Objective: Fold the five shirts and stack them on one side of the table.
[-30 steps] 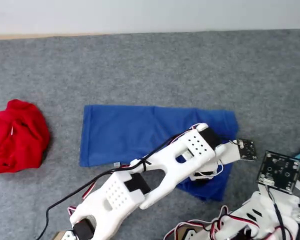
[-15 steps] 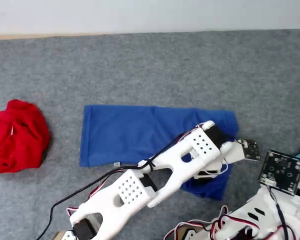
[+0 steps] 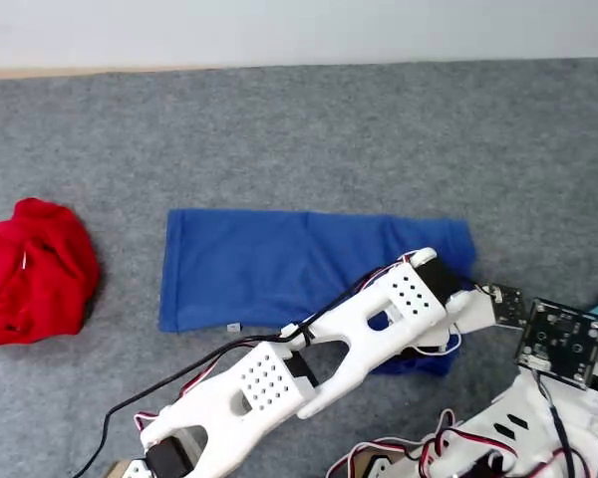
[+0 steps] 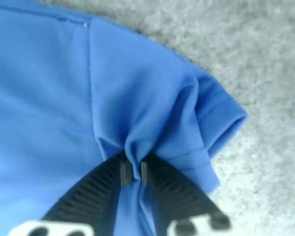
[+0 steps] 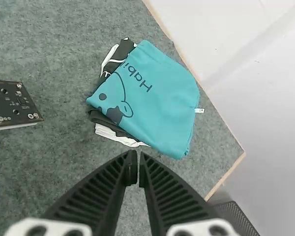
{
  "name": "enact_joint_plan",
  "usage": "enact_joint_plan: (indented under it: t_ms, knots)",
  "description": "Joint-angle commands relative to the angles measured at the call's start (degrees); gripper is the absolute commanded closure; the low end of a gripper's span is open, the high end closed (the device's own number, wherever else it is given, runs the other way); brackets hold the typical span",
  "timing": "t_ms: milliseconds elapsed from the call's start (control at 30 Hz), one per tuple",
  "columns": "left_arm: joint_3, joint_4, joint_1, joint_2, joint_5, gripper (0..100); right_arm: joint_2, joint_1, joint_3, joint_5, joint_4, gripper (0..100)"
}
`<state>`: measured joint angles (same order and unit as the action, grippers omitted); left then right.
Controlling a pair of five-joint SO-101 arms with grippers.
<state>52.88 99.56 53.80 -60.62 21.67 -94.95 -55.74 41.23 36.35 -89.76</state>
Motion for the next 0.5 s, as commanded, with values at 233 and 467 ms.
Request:
enact_joint_plan:
  t_ms: [233,467]
  knots:
    - [1.1,1.0,0.2,8.1,-1.0,94,-0.2,0.1,-0.2,-0.3,0.7,98.7]
    - [-1.8,1.0,0.4,10.5,-3.9,87,-0.2,0.1,-0.2,-0.3,0.7,98.7]
